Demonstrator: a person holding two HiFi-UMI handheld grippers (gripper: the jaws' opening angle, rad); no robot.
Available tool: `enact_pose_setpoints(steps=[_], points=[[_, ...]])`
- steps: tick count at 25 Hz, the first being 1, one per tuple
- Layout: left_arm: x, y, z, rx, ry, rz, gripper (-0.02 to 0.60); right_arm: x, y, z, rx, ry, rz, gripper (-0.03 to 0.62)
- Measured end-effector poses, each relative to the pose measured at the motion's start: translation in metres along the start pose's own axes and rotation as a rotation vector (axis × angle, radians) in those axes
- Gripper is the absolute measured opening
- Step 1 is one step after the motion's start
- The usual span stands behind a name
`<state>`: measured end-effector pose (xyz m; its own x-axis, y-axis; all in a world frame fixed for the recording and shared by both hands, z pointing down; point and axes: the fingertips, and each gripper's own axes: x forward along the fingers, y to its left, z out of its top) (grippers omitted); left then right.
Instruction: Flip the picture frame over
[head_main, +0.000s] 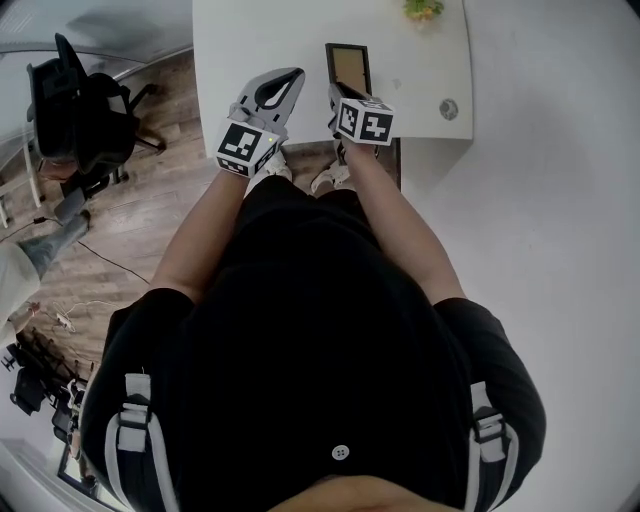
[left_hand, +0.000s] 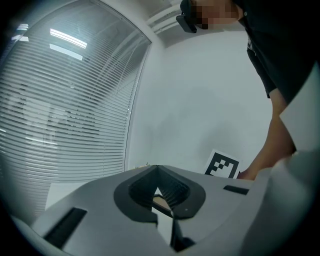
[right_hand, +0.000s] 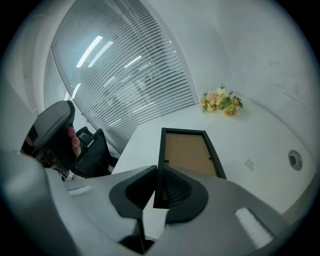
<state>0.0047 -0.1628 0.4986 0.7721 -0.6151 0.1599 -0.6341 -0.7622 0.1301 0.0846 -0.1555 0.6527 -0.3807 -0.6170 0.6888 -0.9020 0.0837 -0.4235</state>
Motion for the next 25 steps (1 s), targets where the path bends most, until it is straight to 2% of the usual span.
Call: enact_pose_setpoints(steps=[12,18,25], points=[[0.005,-0.004,0.005,0.009,0.002,0.018,0.005,-0.010,0.017,0.017,0.192,-0.044,0.217,0.051],[0.009,-0.005,-0.001,0.003,0.013,0.025,0.005,-0.009,0.023,0.024,0.232,-0.066,0.323,0.049],[0.010,-0.002,-0.005,-0.007,0.014,0.031,0.005,-0.005,0.034,0.027,0.360,-0.050,0.450,0.051]])
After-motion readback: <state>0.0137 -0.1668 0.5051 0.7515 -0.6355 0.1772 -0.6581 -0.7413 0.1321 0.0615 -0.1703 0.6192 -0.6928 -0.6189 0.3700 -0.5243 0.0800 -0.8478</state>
